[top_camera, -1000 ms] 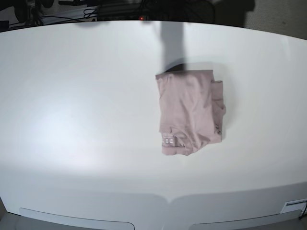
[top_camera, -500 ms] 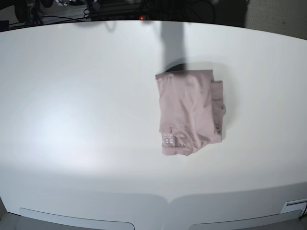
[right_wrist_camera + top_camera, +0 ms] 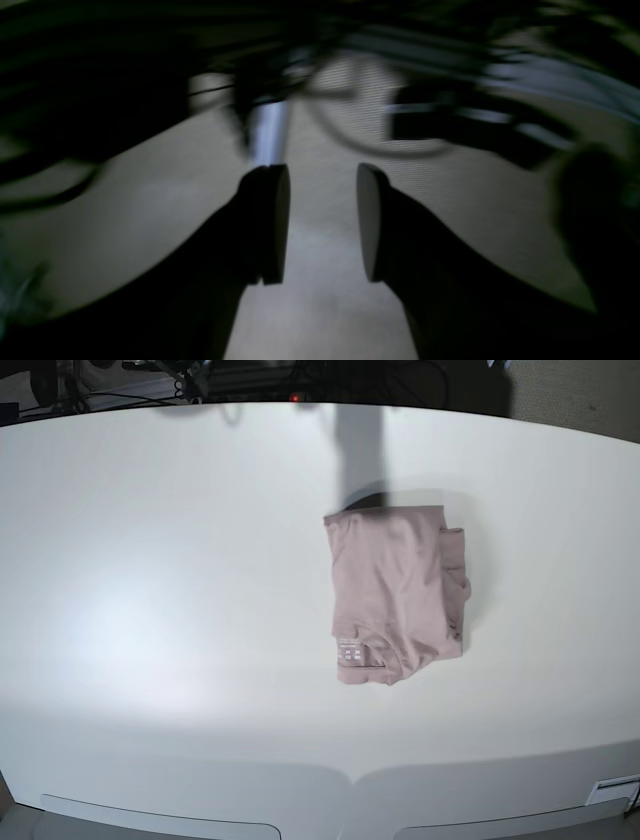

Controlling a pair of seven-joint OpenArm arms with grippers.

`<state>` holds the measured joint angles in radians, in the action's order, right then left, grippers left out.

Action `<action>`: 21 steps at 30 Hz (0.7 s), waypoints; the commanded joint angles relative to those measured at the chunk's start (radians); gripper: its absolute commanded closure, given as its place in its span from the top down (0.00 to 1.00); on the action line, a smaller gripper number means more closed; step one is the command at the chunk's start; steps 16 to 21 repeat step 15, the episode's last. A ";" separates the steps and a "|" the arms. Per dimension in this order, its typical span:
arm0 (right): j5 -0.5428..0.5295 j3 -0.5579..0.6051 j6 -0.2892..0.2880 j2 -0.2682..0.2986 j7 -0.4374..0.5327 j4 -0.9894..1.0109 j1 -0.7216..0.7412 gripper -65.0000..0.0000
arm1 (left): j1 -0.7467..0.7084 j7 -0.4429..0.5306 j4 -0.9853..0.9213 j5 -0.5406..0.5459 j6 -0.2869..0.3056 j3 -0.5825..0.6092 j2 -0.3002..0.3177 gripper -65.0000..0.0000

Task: Fold the T-shirt properly

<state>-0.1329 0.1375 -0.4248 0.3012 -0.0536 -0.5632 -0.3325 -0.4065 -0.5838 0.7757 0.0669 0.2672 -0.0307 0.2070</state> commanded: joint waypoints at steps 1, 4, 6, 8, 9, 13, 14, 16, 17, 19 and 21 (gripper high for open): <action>0.006 -0.003 0.014 0.002 0.035 0.028 -0.010 0.36 | -0.006 0.016 0.002 -0.015 -0.011 0.000 0.000 0.47; -0.001 -0.003 0.023 -0.031 0.111 0.128 0.016 0.36 | -0.005 0.082 -0.010 -0.011 -0.025 0.000 -0.045 0.47; -0.001 -0.003 0.017 -0.061 0.097 0.177 0.041 0.35 | -0.002 0.114 -0.034 -0.014 -0.025 0.000 -0.072 0.47; -0.001 -0.003 0.014 -0.091 0.087 0.191 0.055 0.36 | 0.005 0.126 -0.066 -0.015 -0.025 0.000 -0.089 0.47; -0.001 -0.003 0.014 -0.103 0.092 0.190 0.056 0.36 | 0.010 0.125 -0.082 -0.015 -0.024 0.000 -0.093 0.47; -0.001 -0.003 0.014 -0.133 0.102 0.190 0.058 0.36 | 0.027 0.109 -0.117 -0.015 -0.024 0.000 -0.090 0.47; -0.001 -0.003 0.014 -0.137 0.102 0.190 0.058 0.36 | 0.028 0.102 -0.116 -0.015 -0.024 0.000 -0.089 0.47; -0.001 -0.003 0.013 -0.141 0.101 0.190 0.058 0.36 | 0.031 0.081 -0.114 -0.014 -0.025 0.000 -0.089 0.47; -0.001 -0.003 0.013 -0.141 0.101 0.190 0.058 0.36 | 0.031 0.081 -0.114 -0.014 -0.025 0.000 -0.089 0.47; -0.001 -0.003 0.013 -0.141 0.101 0.190 0.058 0.36 | 0.031 0.081 -0.114 -0.014 -0.025 0.000 -0.089 0.47; -0.001 -0.003 0.013 -0.141 0.101 0.190 0.058 0.36 | 0.031 0.081 -0.114 -0.014 -0.025 0.000 -0.089 0.47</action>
